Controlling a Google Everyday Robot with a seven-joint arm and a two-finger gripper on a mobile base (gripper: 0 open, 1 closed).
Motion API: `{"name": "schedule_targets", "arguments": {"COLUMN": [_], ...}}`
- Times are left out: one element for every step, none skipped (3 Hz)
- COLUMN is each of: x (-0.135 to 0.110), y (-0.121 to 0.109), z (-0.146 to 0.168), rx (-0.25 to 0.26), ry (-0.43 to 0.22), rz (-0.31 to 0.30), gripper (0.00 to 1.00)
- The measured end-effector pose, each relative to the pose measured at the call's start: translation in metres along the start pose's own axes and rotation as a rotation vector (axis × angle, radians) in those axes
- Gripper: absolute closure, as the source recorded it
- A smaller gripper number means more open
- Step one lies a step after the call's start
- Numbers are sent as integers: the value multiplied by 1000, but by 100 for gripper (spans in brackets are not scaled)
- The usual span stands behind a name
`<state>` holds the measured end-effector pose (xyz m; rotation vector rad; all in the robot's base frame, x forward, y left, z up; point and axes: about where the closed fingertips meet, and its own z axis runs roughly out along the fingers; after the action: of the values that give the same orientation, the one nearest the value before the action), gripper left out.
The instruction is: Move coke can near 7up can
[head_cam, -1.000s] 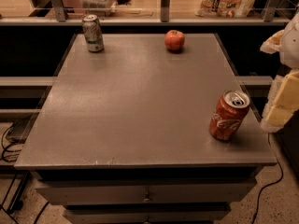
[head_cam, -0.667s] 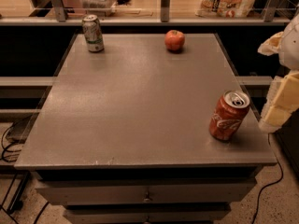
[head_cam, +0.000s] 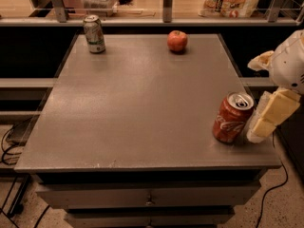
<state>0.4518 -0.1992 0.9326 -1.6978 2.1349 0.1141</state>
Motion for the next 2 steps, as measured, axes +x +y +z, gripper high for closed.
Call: {"name": "schedule_targets", "arguments": {"x": [2, 2], "y": [-4, -6], "z": [21, 37], "rx": [13, 37], "ry": [-35, -29], "rz": [5, 12], "gripper": [0, 18]}}
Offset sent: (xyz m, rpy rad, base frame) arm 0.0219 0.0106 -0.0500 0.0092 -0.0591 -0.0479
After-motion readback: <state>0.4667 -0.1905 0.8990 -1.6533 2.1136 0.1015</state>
